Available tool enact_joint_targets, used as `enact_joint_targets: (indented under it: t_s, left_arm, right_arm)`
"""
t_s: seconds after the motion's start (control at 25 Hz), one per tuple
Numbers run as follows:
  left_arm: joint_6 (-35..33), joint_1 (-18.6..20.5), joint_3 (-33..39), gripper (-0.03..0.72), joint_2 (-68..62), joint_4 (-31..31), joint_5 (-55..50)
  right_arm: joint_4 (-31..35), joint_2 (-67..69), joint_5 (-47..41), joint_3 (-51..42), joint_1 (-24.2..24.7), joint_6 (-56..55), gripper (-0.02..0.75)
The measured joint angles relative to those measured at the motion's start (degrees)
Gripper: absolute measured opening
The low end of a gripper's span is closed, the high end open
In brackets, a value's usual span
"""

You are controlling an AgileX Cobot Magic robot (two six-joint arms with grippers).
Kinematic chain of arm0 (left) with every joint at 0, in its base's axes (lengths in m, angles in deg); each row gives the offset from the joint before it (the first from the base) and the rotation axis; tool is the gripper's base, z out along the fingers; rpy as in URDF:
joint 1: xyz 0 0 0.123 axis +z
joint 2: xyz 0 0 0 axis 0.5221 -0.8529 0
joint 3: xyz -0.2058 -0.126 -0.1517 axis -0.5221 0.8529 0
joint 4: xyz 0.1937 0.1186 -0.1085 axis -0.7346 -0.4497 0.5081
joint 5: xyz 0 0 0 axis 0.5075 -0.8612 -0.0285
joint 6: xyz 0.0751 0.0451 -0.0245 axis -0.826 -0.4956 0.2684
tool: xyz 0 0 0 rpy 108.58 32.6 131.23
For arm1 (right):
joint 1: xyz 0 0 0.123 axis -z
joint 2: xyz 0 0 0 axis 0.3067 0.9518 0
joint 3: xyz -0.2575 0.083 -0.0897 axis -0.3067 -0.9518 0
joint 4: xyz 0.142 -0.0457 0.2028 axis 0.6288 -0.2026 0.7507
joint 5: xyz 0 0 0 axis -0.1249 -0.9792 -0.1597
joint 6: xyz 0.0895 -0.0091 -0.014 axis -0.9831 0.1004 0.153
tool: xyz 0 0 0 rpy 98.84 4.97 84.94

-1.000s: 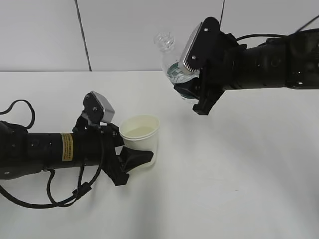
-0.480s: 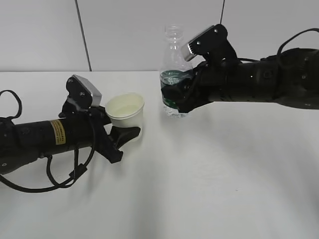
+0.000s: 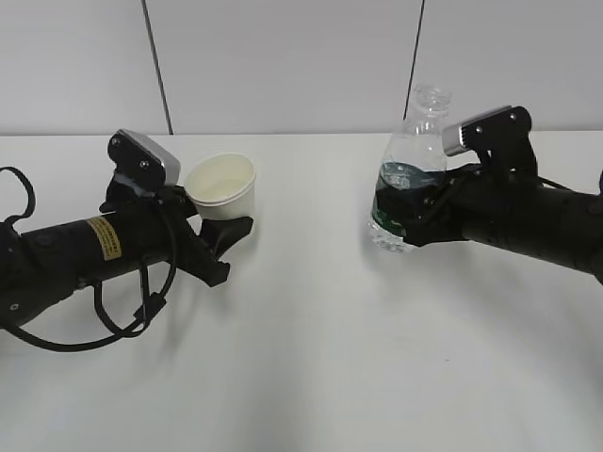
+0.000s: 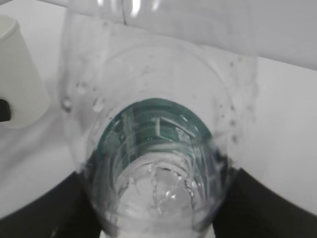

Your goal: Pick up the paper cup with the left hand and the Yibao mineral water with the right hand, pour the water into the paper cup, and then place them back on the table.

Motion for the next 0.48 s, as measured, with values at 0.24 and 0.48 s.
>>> enact_joint_targets:
  t_s: [0.24,0.48]
  left_arm:
    - [-0.8,0.0,0.0,0.442,-0.1,2.6,0.5]
    - [-3.7,0.0,0.0,0.442,-2.2,5.9,1.2]
  right_arm:
    - [8.4,3.0,8.9,-2.8,0.0,6.6,0.414]
    - [11.2,8.4,16.7,-2.8,0.0,7.8,0.414]
